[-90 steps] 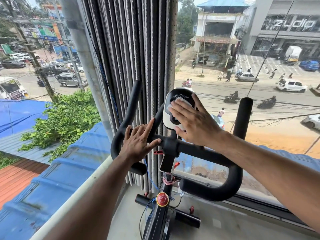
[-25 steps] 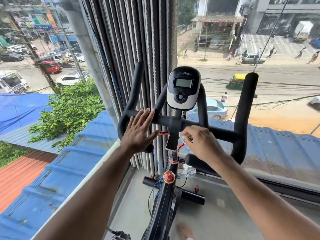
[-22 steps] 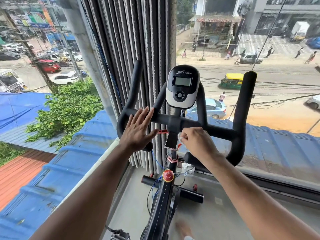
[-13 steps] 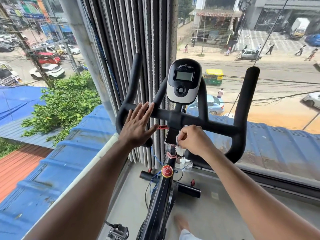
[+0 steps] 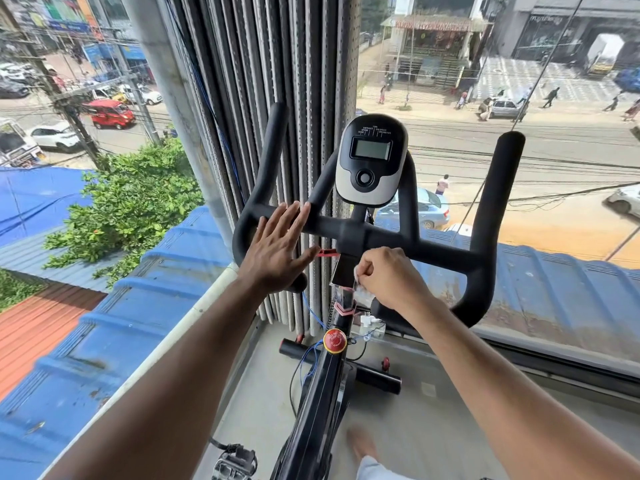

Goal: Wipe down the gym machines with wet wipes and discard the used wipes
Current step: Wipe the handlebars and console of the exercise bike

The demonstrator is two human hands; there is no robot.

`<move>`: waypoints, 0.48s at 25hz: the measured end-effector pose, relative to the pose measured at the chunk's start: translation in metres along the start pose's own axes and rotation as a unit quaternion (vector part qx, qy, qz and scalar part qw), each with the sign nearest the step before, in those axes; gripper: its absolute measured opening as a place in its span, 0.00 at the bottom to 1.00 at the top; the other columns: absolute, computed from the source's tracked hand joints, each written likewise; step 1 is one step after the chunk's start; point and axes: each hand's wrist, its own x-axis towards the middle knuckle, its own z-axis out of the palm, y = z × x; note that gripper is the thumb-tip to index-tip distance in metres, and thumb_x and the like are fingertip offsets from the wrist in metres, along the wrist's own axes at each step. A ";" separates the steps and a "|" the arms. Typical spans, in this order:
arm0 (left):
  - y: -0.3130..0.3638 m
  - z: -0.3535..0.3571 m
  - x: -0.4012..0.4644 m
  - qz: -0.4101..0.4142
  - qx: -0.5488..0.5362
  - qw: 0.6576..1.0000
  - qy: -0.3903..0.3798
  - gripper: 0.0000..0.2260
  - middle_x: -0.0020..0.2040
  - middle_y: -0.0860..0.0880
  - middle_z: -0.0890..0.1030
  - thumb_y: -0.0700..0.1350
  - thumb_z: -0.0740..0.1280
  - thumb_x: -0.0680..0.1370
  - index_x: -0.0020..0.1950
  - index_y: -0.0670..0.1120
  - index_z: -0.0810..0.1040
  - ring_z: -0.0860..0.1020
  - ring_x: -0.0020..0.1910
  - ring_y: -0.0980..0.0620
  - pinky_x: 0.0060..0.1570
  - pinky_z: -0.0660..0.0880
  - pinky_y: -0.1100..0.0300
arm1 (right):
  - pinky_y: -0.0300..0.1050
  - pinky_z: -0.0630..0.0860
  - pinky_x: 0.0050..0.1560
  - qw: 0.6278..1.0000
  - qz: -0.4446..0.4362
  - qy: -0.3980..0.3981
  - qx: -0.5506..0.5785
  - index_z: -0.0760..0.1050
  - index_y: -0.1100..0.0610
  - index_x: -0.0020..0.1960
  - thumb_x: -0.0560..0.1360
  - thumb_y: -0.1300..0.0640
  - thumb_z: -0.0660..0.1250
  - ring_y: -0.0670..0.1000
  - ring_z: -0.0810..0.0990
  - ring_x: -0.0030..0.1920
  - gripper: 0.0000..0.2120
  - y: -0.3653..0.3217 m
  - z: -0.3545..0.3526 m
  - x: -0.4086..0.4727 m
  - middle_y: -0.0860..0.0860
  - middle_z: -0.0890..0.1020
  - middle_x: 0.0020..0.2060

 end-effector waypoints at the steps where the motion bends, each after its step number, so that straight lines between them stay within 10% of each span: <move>1: 0.000 -0.001 0.000 0.000 0.001 1.000 0.000 0.35 0.86 0.53 0.44 0.71 0.47 0.81 0.84 0.60 0.37 0.38 0.83 0.54 0.82 0.43 0.43 | 0.43 0.80 0.42 0.999 0.005 -0.044 0.021 0.83 0.56 0.40 0.72 0.66 0.71 0.47 0.83 0.39 0.07 0.000 -0.003 -0.002 0.46 0.85 0.37; 12: -0.002 0.002 0.000 0.004 -0.006 1.000 0.006 0.35 0.86 0.53 0.46 0.69 0.48 0.82 0.84 0.60 0.38 0.41 0.84 0.53 0.82 0.43 0.43 | 0.48 0.82 0.43 0.987 -0.122 0.098 -0.047 0.83 0.59 0.49 0.77 0.62 0.72 0.51 0.82 0.40 0.02 0.002 0.003 -0.005 0.50 0.83 0.43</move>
